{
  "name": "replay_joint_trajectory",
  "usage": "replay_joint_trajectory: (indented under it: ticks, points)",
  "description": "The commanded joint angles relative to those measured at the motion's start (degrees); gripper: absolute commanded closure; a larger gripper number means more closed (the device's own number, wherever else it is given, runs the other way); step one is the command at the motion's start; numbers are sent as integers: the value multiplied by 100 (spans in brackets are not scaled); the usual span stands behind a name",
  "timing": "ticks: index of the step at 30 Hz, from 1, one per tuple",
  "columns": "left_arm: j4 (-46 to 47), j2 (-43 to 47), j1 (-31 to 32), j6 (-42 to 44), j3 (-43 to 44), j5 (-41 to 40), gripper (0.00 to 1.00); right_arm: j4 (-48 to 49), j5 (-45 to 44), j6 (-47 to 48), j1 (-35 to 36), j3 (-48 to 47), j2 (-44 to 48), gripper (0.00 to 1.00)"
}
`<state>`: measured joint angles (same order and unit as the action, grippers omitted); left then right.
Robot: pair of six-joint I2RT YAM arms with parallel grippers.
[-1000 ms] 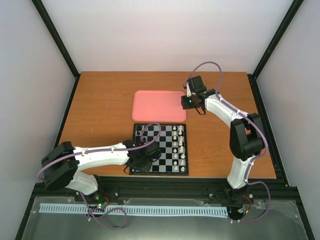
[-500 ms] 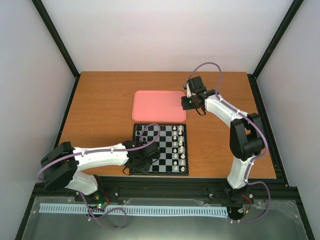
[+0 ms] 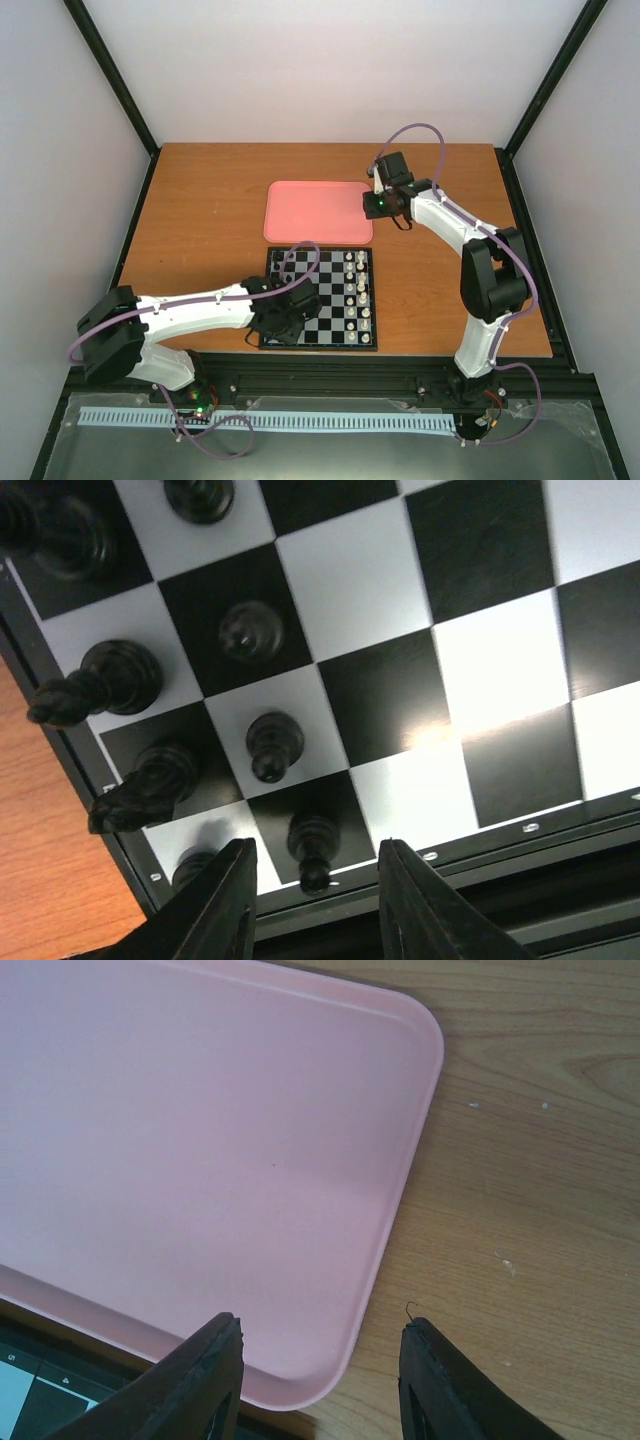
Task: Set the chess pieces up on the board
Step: Place the chess piece on the chessboard, then reset both arms
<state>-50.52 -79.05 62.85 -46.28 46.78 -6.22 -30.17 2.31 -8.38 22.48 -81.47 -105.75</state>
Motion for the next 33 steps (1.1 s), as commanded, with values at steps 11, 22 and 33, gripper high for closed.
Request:
replay_joint_trajectory:
  ticks: [11,22,33]
  points:
    - [-1006,258,78,251,1607,-516,43,-31,-191,-15,-46,-49,416,0]
    - [-1721,8,-697,971,3603,-662,0,-552,58,-372,-46,-637,574,0]
    - [-1490,-895,-2992,2158,5305,79,0,-913,-121,-515,-42,-739,777,0]
